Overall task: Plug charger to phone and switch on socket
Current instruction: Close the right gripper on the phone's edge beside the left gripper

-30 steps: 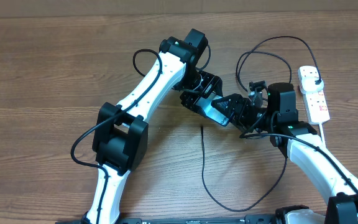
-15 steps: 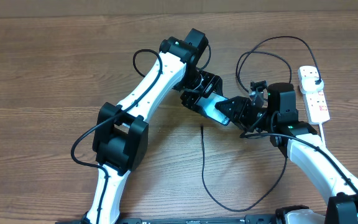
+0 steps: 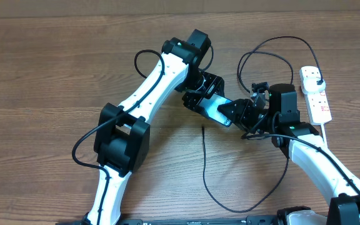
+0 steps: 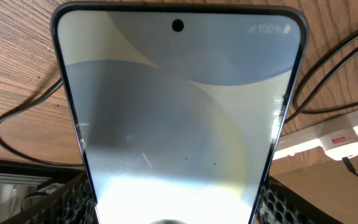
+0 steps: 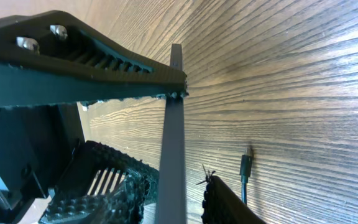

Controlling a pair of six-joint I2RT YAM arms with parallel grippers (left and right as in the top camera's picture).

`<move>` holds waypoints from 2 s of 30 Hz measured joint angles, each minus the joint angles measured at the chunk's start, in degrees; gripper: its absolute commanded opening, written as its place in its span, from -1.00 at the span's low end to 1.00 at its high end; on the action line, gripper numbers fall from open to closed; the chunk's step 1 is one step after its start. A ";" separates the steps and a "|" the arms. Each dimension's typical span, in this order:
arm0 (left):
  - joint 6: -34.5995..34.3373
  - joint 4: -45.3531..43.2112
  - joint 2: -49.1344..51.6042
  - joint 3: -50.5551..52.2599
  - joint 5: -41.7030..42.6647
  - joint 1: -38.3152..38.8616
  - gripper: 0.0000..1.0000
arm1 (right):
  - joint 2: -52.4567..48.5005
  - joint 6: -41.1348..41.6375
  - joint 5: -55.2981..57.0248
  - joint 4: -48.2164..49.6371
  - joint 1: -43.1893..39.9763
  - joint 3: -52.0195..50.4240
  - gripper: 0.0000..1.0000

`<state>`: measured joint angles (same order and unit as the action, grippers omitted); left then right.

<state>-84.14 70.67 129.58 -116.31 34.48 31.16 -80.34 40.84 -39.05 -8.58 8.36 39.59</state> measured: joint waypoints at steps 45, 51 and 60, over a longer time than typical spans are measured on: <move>-2.58 -0.42 0.11 0.00 -3.37 1.51 -0.92 | 0.00 0.15 1.99 -1.75 0.00 0.04 -0.80; -2.58 -0.42 0.11 0.02 -3.41 1.51 -0.92 | 0.00 0.39 1.92 -1.73 -0.02 0.04 -0.85; -0.98 -0.22 0.11 0.00 -4.09 1.49 1.00 | -0.02 0.90 2.86 -2.43 -0.02 0.04 -0.92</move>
<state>-85.12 70.46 129.69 -116.31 30.39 32.64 -80.36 41.74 -36.18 -11.00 8.34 39.64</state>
